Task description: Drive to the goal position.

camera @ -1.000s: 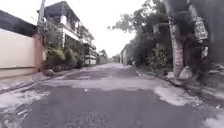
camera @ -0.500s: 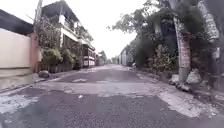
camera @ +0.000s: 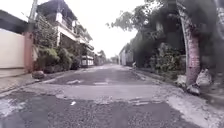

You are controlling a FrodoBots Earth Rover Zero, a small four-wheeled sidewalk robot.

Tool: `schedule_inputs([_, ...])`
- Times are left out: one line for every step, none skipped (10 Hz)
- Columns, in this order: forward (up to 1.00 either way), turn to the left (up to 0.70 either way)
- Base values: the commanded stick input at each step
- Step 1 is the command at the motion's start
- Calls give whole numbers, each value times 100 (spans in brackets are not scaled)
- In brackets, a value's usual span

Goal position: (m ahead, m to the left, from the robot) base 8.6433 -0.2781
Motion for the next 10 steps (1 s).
schedule_inputs([50, 0])
schedule_inputs([50, -19])
schedule_inputs([50, -21])
schedule_inputs([50, 0])
schedule_inputs([50, 0])
schedule_inputs([50, 0])
schedule_inputs([50, 0])
schedule_inputs([50, 0])
schedule_inputs([50, 0])
schedule_inputs([50, 0])
